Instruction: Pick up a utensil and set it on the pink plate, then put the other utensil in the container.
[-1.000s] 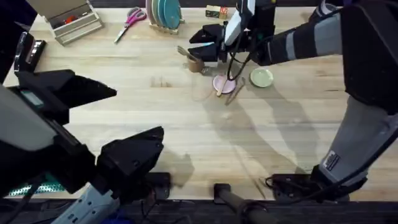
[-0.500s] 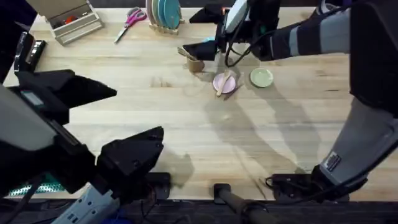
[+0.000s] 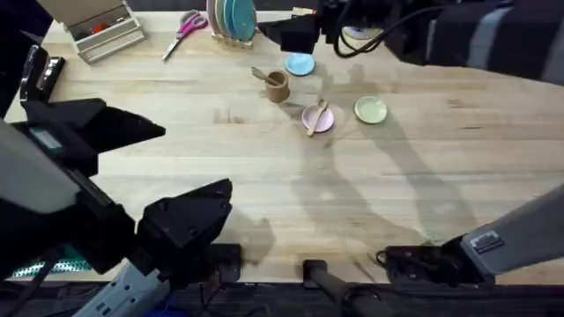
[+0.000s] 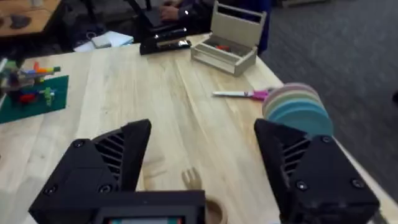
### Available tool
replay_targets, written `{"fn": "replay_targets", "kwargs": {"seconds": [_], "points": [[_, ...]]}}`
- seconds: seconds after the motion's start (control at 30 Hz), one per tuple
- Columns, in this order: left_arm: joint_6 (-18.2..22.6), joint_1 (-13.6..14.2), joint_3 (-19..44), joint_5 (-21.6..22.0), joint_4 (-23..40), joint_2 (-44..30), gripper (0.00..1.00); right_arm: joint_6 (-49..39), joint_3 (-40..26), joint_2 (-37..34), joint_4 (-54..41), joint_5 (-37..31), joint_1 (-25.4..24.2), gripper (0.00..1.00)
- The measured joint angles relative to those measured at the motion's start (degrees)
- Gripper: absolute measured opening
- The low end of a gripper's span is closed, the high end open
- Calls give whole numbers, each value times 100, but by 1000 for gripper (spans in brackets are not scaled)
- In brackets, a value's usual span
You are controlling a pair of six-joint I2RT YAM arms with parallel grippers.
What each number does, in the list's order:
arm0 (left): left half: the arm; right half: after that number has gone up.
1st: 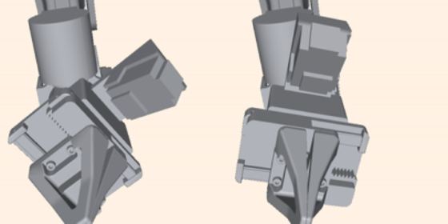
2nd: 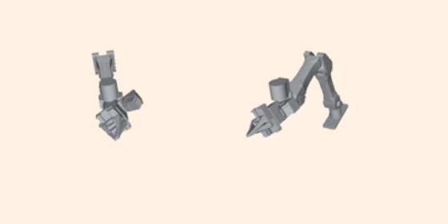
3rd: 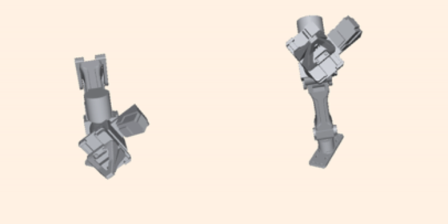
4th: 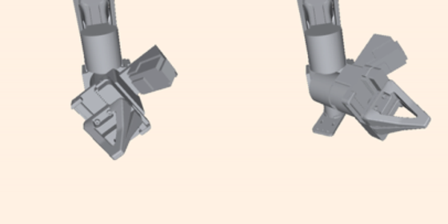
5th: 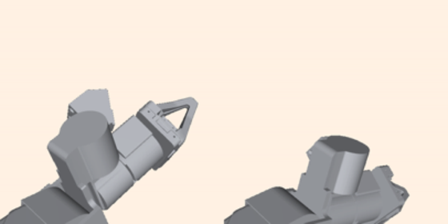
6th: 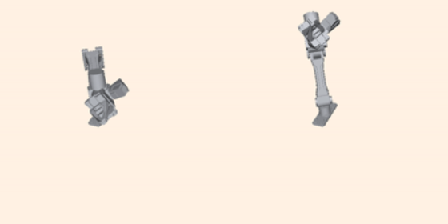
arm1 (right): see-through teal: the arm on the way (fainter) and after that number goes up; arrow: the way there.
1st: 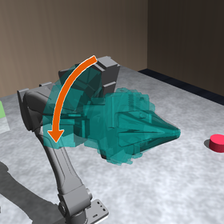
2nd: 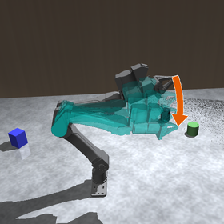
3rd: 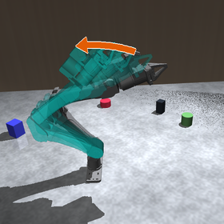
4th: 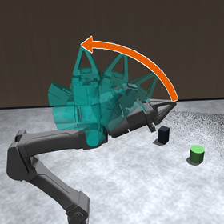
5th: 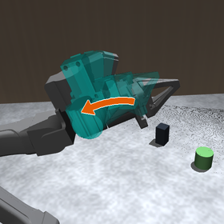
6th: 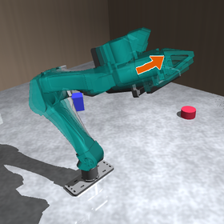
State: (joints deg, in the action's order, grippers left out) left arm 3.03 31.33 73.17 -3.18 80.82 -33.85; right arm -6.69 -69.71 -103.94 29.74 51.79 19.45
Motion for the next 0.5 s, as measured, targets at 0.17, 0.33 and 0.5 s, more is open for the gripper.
{"fn": "replay_targets", "kwargs": {"seconds": [0.17,0.33,0.5], "points": [[2,0,0,0,0,0,994,-354,-2,622,-1478,-524,17,998],[2,0,0,-2,0,0,993,-938,-4,1362,-3049,-1498,68,998],[2,0,0,-2,0,0,992,-1240,-8,2060,-4287,-2451,72,998]]}}
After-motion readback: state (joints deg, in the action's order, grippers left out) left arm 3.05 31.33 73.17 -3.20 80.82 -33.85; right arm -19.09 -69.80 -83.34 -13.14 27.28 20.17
